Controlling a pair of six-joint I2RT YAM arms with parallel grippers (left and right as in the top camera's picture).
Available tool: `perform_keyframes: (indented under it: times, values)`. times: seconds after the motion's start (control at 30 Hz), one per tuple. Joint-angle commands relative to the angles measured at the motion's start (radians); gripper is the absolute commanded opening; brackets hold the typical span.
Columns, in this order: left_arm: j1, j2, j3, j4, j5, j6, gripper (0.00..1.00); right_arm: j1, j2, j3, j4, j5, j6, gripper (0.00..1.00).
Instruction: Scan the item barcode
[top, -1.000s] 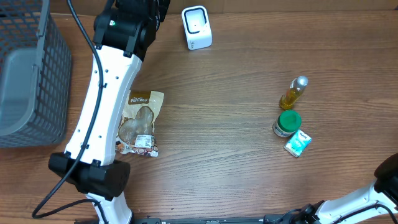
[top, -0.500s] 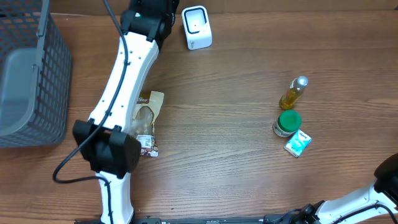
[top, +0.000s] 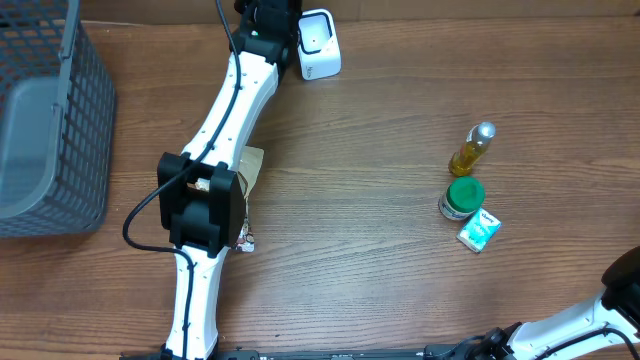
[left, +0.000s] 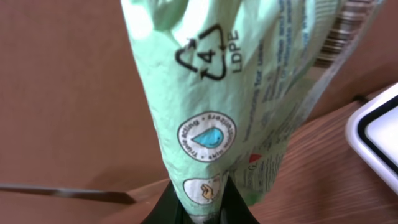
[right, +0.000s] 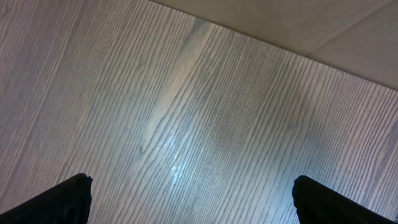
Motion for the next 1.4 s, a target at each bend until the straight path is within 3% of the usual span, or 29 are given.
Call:
perform_keyframes:
  times: [0.0, 0.17, 0.37, 0.57, 0.87, 1.37]
  values:
    - [-0.017, 0.020, 0.015, 0.041, -0.077, 0.139, 0.04, -0.001, -0.014, 0.010, 0.003, 0.006, 0.000, 1.00]
    - [-0.036, 0.080, 0.014, 0.087, -0.161, 0.194, 0.04, -0.001, -0.014, 0.010, 0.003, 0.006, 0.000, 1.00]
    - [-0.065, 0.154, 0.014, 0.273, -0.345, 0.200, 0.04, -0.001, -0.014, 0.010, 0.003, 0.006, 0.000, 1.00]
    - [-0.092, 0.198, 0.014, 0.338, -0.373, 0.263, 0.04, -0.001, -0.014, 0.010, 0.003, 0.006, 0.000, 1.00]
    - [-0.119, 0.262, 0.012, 0.320, -0.410, 0.283, 0.04, -0.001, -0.014, 0.010, 0.003, 0.006, 0.000, 1.00]
    - [-0.141, 0.262, 0.011, 0.159, -0.397, 0.235, 0.04, -0.001, -0.014, 0.010, 0.003, 0.006, 0.000, 1.00]
